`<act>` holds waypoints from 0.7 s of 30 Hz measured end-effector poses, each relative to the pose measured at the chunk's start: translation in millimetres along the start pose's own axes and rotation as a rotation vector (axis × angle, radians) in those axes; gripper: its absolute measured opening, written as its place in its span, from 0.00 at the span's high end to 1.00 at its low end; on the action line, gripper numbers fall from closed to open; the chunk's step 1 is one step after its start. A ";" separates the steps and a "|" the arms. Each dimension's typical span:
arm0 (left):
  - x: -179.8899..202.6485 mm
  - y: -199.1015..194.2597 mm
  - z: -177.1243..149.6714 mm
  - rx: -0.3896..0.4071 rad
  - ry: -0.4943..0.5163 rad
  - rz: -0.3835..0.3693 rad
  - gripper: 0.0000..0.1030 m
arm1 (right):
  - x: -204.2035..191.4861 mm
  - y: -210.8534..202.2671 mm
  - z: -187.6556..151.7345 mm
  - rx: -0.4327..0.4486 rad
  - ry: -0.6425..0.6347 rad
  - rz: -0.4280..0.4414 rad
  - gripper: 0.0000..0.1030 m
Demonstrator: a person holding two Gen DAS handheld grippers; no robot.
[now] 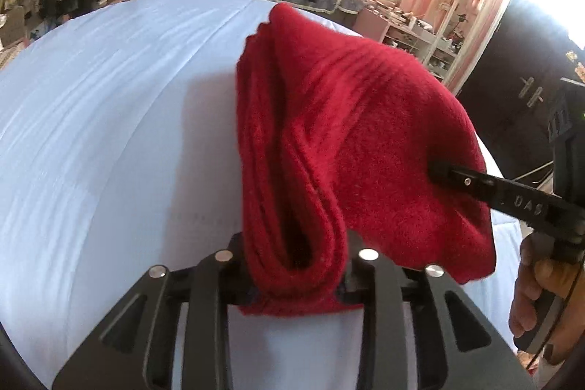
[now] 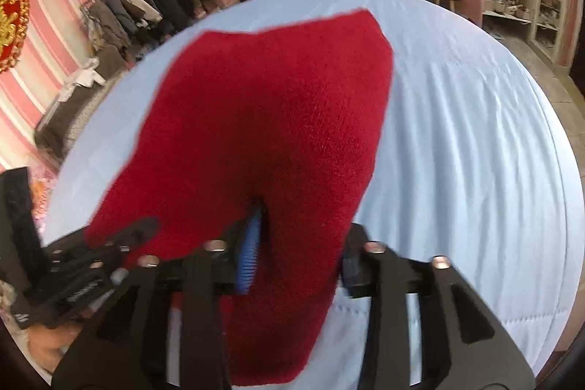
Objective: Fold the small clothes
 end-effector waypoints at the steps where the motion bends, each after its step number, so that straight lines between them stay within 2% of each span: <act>1: -0.7 -2.4 -2.8 0.000 0.000 0.006 0.60 | 3.2 -3.7 -5.8 0.010 0.000 -0.018 0.38; 3: -3.9 -6.7 -8.7 -0.008 -0.005 0.013 0.56 | -0.7 -12.7 -12.1 0.023 -0.008 -0.073 0.26; 4: -7.9 -9.5 -11.2 -0.010 -0.011 0.010 0.52 | -2.6 -18.9 -14.6 0.031 -0.016 -0.089 0.25; 6: -16.3 -17.9 -10.6 -0.014 -0.035 -0.004 0.48 | -13.1 -42.1 -16.2 0.084 -0.052 -0.176 0.22; 7: -19.1 -23.2 -10.5 -0.013 -0.046 -0.016 0.48 | -18.3 -50.0 -16.4 0.111 -0.066 -0.191 0.18; 9: -21.3 -38.2 -10.8 0.002 -0.032 -0.023 0.47 | -34.1 -71.4 -18.7 0.180 -0.107 -0.220 0.16; 11: -24.3 -53.0 -13.2 0.024 -0.009 -0.013 0.44 | -51.6 -76.2 -25.1 0.198 -0.165 -0.234 0.16; 14: -35.3 -73.9 -17.1 0.060 0.011 -0.004 0.43 | -64.8 -53.7 -41.8 0.155 -0.199 -0.273 0.16; 16: -45.9 -84.5 -18.3 0.073 0.008 -0.001 0.42 | -65.6 -28.7 -58.1 0.063 -0.187 -0.261 0.14; 17: -54.8 -92.6 -18.8 0.090 0.015 0.017 0.41 | -64.5 -18.6 -71.0 0.032 -0.209 -0.299 0.13; 19: -63.6 -100.8 -22.2 0.105 0.031 0.041 0.37 | -73.3 -14.8 -77.9 0.048 -0.278 -0.364 0.13; 21: -78.6 -111.8 -22.9 0.133 0.060 0.093 0.35 | -76.5 -27.9 -82.8 0.052 -0.254 -0.364 0.13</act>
Point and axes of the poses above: each gripper's, at about its wrist camera, not at the fingertips, and y roughly the way its jaws point, x to its right, z to its top, the point moved 5 cm from there along y, roughly the way its jaws point, and after that the axes turned 2 degrees about -y, right-handed, at the moved point
